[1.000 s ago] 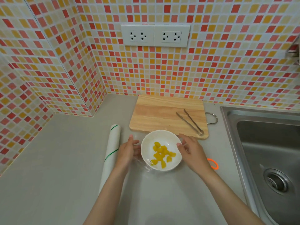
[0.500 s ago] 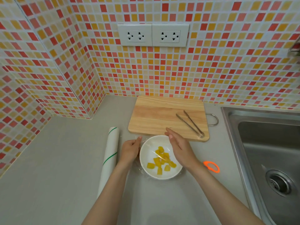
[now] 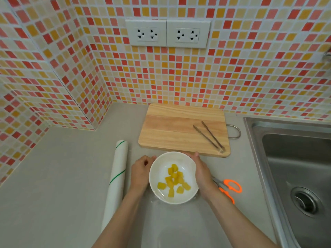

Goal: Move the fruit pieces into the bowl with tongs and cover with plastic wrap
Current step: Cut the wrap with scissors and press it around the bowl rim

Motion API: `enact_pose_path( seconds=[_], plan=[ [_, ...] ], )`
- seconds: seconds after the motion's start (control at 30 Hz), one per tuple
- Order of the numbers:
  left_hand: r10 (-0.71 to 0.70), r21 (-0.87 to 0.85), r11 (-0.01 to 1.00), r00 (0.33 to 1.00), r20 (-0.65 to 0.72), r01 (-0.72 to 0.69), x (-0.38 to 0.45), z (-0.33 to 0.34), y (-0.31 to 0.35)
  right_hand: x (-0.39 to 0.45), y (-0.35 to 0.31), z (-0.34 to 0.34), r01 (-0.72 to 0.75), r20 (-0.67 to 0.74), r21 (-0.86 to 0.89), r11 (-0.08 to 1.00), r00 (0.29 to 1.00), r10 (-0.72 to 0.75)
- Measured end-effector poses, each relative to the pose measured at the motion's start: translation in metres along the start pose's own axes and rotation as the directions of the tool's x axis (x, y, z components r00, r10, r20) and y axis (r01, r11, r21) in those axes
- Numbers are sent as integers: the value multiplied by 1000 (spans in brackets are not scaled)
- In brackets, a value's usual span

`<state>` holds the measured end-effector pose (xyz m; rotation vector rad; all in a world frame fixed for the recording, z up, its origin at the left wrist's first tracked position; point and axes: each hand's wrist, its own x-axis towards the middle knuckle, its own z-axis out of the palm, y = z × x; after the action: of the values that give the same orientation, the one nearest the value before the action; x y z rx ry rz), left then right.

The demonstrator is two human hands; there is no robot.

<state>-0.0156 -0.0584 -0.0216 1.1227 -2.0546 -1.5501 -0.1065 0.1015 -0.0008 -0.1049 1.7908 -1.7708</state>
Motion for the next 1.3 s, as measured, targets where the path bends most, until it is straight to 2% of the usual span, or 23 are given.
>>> enact_pose_path(
  seconds=[0.17, 0.27, 0.4, 0.47, 0.53, 0.6, 0.67, 0.7, 0.83, 1.0, 1.13, 1.23, 1.3],
  plan=[
    [98, 32, 995, 993, -61, -96, -12, 4, -1, 3, 1, 0, -137, 41, 143, 980, 990, 132],
    [86, 4, 996, 987, -136, -86, -18, 7, 0, 4, 3, -4, -146, 72, 191, 971, 988, 135],
    [139, 30, 990, 987, -87, -136, -18, 8, -4, 4, 3, -8, -110, 74, 210, 972, 993, 97],
    [147, 50, 989, 983, -113, -143, -18, 8, -2, 3, -1, -11, -33, 7, 163, 986, 999, 32],
    [140, 73, 989, 960, -241, -126, -22, 5, 3, -1, -3, -17, 129, -152, 129, 983, 982, -109],
    [94, -17, 994, 927, -364, -108, -37, 1, 6, -14, -2, -26, 299, -324, 75, 951, 909, -261],
    [55, -142, 982, 915, -400, -122, -63, 7, 6, -29, -1, -25, 405, -378, 73, 911, 857, -351],
    [41, -200, 971, 919, -391, -129, -77, 14, 6, -35, 1, -20, 427, -376, 101, 898, 852, -363],
    [-29, -362, 928, 955, -296, -84, -106, 49, 7, -47, 18, 16, 366, -347, 149, 919, 889, -298],
    [-48, -459, 876, 919, -391, -150, -103, 63, 11, -44, 28, 30, 318, -405, 98, 943, 879, -254],
    [-177, -583, 810, 919, -352, -68, -96, 70, 6, -39, 29, 30, 285, -409, 138, 948, 889, -208],
    [-179, -593, 804, 939, -292, -32, -94, 67, 2, -40, 33, 33, 248, -399, 223, 943, 906, -144],
    [-157, -552, 834, 960, -230, 4, -91, 58, 0, -42, 35, 26, 216, -376, 191, 957, 917, -132]
  ],
)
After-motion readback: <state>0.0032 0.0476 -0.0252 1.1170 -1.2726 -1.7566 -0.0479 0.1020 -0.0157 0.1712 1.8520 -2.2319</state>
